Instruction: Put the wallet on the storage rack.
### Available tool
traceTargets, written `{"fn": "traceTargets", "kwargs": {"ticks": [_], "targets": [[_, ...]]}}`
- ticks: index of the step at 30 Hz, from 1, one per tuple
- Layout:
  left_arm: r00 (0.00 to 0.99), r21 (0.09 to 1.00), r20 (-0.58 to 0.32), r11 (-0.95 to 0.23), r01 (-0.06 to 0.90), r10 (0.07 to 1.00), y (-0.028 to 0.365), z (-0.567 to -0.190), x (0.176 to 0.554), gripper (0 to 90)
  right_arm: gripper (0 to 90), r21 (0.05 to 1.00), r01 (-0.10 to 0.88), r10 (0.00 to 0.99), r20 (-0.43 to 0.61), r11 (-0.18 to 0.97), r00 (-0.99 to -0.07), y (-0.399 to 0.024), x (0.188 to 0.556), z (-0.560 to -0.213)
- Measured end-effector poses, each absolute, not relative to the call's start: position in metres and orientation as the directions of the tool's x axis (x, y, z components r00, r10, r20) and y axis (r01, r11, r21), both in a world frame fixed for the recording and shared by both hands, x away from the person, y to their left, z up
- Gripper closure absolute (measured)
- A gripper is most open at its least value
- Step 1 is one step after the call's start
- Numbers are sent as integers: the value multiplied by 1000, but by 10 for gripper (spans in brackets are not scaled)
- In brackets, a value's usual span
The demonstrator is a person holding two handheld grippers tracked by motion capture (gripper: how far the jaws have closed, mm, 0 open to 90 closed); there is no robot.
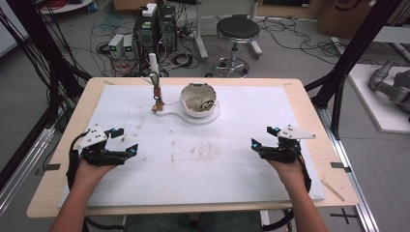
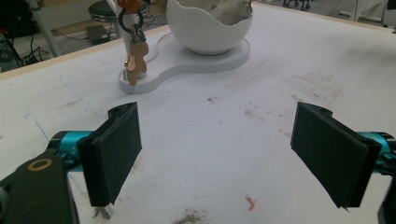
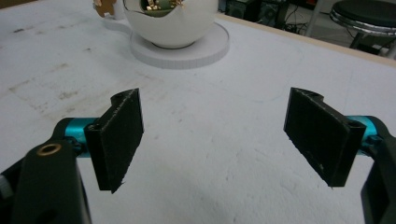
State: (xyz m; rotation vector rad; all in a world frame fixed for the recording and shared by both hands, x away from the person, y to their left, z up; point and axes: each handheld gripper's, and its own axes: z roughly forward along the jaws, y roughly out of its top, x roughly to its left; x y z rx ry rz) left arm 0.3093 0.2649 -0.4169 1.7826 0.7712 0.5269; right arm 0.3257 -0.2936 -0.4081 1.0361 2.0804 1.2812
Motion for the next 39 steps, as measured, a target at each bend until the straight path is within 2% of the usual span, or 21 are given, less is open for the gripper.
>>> {"fn": "traceTargets", "kwargs": {"ticks": [14, 39], "targets": [[698, 943, -15, -222, 248, 716, 261, -420, 313, 162, 202, 872, 394, 818, -13, 291, -576, -303, 328, -420], [687, 948, -27, -200, 249, 726, 268, -418, 312, 162, 203, 869, 394, 818, -21, 299, -574, -303, 329, -422]]}}
